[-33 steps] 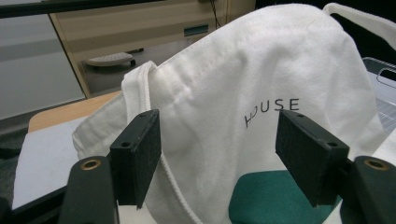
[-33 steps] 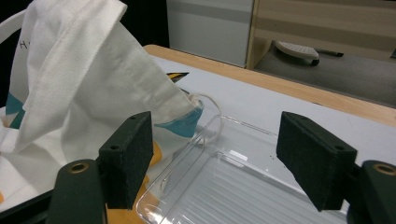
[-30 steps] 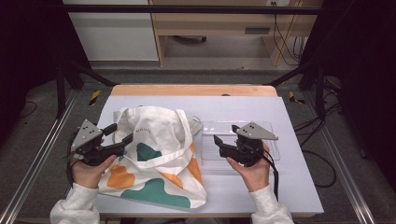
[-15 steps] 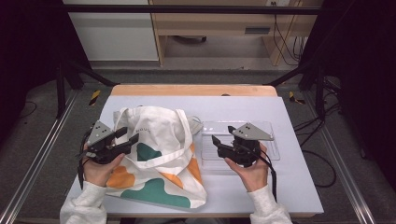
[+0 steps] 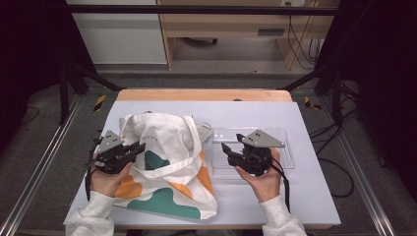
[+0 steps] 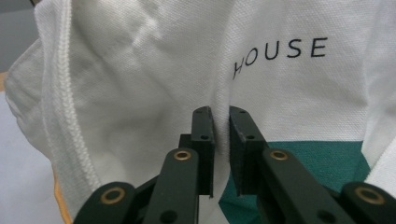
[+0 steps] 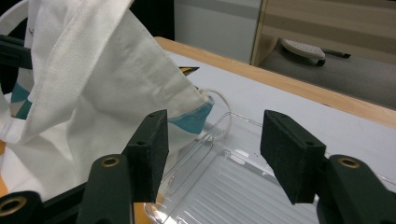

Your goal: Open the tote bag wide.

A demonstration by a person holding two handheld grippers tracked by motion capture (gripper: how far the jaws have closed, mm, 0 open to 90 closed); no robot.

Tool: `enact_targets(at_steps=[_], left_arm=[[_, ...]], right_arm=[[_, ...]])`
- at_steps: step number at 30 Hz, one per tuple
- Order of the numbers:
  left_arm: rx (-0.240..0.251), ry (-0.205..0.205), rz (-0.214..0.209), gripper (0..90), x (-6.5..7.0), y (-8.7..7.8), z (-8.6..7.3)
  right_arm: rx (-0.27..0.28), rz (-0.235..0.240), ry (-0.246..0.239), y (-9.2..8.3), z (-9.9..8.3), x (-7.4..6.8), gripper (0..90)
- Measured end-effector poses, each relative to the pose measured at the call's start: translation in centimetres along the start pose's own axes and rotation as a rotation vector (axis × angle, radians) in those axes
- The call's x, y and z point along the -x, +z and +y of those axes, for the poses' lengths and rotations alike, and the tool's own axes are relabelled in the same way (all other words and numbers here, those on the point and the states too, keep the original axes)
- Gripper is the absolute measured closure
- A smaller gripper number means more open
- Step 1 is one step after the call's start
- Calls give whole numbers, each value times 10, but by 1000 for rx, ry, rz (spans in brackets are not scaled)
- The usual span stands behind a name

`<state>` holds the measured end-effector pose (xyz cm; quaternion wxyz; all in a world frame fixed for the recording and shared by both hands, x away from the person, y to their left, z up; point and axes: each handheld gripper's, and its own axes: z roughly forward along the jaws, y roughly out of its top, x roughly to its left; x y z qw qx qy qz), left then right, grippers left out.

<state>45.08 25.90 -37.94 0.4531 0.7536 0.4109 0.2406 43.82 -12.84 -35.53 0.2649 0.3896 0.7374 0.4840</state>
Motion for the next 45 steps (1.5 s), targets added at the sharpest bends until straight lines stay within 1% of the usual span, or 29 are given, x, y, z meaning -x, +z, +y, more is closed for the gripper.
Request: enact_targets(at_steps=[4,9,13,14,17,18,19,20,21,22,23,24,26,29,31,32,36,39,41,42,43,45], left_arm=[[-2,4,-5,838,0,-1,-1],[6,12,-9,849,1,-6,-2],[9,16,-13,856,2,-11,-5],[7,18,-14,858,2,-12,-6],[7,19,-16,859,3,-14,-8],[6,22,-17,861,3,-16,-9],[5,24,-16,861,3,-16,-10],[5,25,-17,862,4,-18,-12],[5,25,-17,863,4,-18,-12],[2,31,-18,863,5,-21,-14],[2,31,-18,864,5,-21,-14],[4,30,-20,864,5,-22,-16],[1,34,-21,865,6,-24,-18],[-3,39,-23,867,8,-25,-21],[-4,39,-24,868,8,-25,-23],[-5,40,-24,869,9,-26,-24],[-10,49,-26,870,10,-29,-30],[-18,56,-25,872,11,-30,-33],[-20,55,-26,872,11,-30,-34],[-24,58,-29,872,12,-30,-36],[-24,58,-29,872,12,-30,-36],[-31,64,-32,871,12,-31,-39]], right_arm=[[-7,11,10,3,1,-2,416],[-8,64,32,8,8,-10,412],[11,80,43,9,14,-15,430],[24,90,51,10,19,-19,449],[31,94,51,11,23,-22,468],[49,102,51,12,28,-26,499],[49,102,51,12,28,-26,499],[60,113,50,14,33,-30,533],[60,113,50,14,33,-30,533],[65,113,44,17,37,-34,572],[65,113,44,17,37,-34,572],[72,125,41,19,41,-38,614],[76,125,40,22,44,-41,669],[84,138,46,27,48,-44,730],[84,144,46,29,49,-46,745],[87,160,50,34,52,-49,794],[81,197,54,41,56,-55,859],[78,214,55,46,59,-60,896],[77,219,54,48,60,-62,900],[80,226,53,51,62,-66,900],[80,226,53,51,62,-66,900],[80,232,50,56,63,-71,900]])
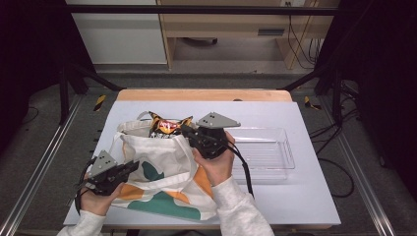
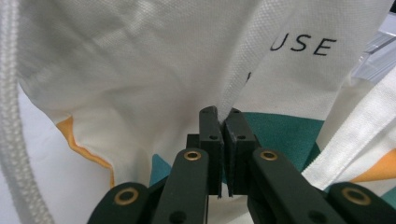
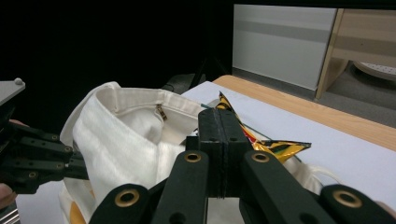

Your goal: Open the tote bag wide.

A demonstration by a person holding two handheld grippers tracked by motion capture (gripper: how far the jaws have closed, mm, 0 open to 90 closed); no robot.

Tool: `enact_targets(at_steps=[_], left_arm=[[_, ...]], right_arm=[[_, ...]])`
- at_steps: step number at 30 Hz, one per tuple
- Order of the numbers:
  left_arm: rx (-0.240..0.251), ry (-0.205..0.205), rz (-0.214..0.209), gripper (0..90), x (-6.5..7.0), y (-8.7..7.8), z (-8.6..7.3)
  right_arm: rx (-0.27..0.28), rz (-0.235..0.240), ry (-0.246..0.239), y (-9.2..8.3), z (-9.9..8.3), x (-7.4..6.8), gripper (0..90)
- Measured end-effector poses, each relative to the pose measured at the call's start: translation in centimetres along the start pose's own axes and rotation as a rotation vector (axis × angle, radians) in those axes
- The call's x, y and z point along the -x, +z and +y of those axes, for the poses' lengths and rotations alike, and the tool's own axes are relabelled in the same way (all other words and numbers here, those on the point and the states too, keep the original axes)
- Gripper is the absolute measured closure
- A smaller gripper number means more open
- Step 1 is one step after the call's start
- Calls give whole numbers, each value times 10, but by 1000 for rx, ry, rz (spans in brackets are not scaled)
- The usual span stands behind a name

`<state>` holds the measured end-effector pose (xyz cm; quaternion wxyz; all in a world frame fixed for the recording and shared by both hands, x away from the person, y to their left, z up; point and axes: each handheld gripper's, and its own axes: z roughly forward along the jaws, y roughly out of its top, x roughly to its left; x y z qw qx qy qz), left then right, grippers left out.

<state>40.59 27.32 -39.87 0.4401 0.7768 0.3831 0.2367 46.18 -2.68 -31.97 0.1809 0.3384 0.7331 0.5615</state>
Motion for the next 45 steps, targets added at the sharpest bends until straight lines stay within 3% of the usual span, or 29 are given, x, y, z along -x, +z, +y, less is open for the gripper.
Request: enact_targets(at_steps=[8,13,22,30,34,38,43,45], left_arm=[[-13,9,-9,869,2,0,-5],[16,-2,-8,816,0,-4,-2],[172,-37,34,858,-12,-42,21],[225,-47,35,894,-21,-42,51],[219,-48,21,895,-23,-33,63],[164,-23,4,895,-17,-16,73],[104,23,-2,896,-10,-7,69],[62,40,-6,896,-7,-3,59]], right_arm=[[-35,26,-7,13,-5,-9,900],[-47,32,-15,15,-9,-11,900],[-69,54,-16,16,-16,-12,900],[-86,76,-19,15,-27,-21,900],[-94,80,-27,14,-32,-25,900],[-97,94,-31,12,-42,-31,900],[-110,102,-26,11,-52,-34,900],[-113,109,-22,10,-56,-34,900]])
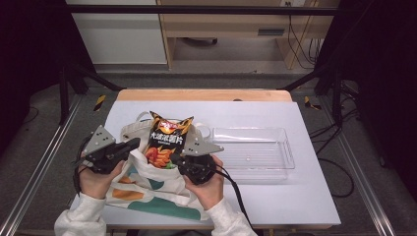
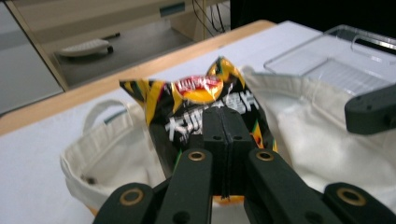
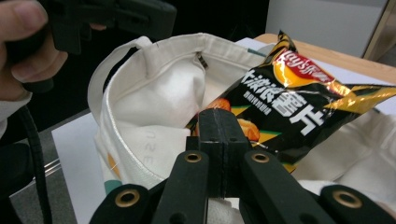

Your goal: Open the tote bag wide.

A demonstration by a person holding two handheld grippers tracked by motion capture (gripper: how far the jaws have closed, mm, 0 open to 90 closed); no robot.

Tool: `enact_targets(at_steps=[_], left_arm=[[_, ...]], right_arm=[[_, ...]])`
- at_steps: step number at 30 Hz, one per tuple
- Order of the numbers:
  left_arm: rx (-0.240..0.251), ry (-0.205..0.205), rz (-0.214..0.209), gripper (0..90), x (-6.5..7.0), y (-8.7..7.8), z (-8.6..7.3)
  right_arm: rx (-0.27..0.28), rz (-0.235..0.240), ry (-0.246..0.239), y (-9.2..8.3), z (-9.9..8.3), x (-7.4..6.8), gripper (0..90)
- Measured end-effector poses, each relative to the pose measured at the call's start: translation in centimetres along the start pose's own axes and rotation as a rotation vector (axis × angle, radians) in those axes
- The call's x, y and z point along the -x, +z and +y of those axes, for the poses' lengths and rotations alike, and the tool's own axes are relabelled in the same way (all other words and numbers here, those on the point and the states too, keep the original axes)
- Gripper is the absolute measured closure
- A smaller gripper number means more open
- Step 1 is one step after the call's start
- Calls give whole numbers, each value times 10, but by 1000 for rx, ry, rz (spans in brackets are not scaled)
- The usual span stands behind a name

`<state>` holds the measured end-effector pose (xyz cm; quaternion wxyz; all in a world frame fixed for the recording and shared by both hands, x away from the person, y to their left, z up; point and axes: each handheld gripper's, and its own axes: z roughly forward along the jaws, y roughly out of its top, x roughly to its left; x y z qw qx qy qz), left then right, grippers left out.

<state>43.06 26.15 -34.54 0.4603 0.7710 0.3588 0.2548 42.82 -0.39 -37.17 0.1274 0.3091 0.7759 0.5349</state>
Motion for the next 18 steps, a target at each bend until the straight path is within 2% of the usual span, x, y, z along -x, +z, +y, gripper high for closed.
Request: enact_targets(at_steps=[7,9,18], left_arm=[[-75,-11,-10,898,2,1,-27],[-81,-13,-13,898,2,1,-30],[-159,-2,-23,898,9,1,-60]], right_arm=[[-24,9,5,4,-14,-5,900],[-26,9,5,5,-16,-5,900],[-57,13,30,11,-37,-5,900]])
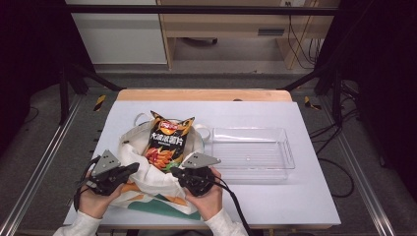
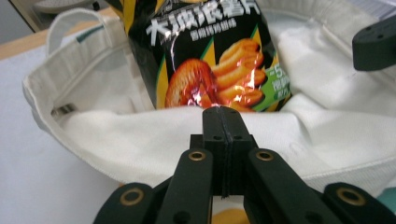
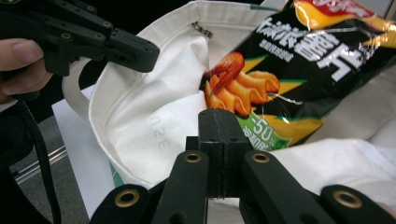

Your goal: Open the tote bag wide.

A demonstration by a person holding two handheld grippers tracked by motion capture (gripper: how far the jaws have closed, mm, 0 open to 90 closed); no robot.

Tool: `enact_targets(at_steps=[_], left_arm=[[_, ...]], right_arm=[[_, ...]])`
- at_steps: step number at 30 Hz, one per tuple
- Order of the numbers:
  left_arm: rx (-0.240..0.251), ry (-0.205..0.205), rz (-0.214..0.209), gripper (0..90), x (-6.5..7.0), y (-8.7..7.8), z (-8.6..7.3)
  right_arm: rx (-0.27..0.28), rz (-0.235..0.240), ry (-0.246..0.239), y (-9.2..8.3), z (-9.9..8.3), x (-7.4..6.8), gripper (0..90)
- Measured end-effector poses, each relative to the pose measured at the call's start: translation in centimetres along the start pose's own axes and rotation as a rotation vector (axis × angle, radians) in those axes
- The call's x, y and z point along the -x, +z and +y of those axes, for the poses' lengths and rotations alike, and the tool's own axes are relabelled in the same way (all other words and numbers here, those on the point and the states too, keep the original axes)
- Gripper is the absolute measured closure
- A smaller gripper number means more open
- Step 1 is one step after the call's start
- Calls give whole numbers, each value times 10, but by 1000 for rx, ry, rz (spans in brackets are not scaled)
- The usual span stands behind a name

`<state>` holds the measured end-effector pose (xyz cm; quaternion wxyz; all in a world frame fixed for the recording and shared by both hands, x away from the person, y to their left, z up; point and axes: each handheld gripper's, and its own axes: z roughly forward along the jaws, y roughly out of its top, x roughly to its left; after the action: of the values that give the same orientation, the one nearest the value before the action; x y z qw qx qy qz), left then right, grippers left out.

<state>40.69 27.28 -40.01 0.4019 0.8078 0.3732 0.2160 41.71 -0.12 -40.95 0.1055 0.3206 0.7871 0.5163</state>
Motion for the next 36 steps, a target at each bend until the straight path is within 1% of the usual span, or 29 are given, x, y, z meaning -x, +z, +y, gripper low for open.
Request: enact_targets(at_steps=[5,8,12,16,17,18,19,20,21,22,23,24,25,27,29,30,32,33,34,36], left_arm=[[-39,0,-4,899,1,4,-11],[-63,4,-7,899,2,8,-16],[-79,7,-11,899,3,11,-20],[-68,2,-18,892,3,11,-17],[-56,-5,-20,892,3,11,-14],[-33,-4,-13,888,3,10,-8],[-33,-4,-13,885,3,10,-8],[-18,0,-8,884,3,9,-3],[11,19,-14,884,2,11,1],[5,1,6,884,1,12,7],[5,1,6,884,1,12,7],[17,-7,18,885,-3,16,14],[17,-7,18,885,-3,16,14],[16,-22,30,885,-9,22,18],[6,-31,37,886,-14,28,19],[-10,-38,45,885,-17,32,16],[-27,-41,50,885,-19,35,13],[-27,-41,50,885,-19,35,13],[-39,-46,49,886,-21,36,9],[-46,-46,53,888,-22,36,6]], right_arm=[[-12,-6,20,3,-9,4,900],[-23,-13,22,5,-14,5,900],[-44,-13,19,9,-21,3,900],[-62,-18,18,13,-28,2,900],[-70,-21,18,14,-31,2,900],[-74,-11,32,16,-36,3,900],[-75,-8,39,16,-37,3,900],[-80,-6,43,17,-40,4,900],[-80,-6,43,17,-40,4,900],[-88,-5,42,18,-42,3,900],[-88,-5,42,18,-42,3,900],[-95,-3,44,19,-45,3,900],[-99,-3,47,19,-46,3,900],[-104,-2,45,19,-48,3,900],[-111,0,48,19,-51,4,900],[-114,3,45,19,-54,5,900],[-122,4,48,19,-56,5,900],[-124,4,51,19,-57,5,900],[-126,3,51,19,-59,5,900],[-135,-1,47,20,-61,4,900]])
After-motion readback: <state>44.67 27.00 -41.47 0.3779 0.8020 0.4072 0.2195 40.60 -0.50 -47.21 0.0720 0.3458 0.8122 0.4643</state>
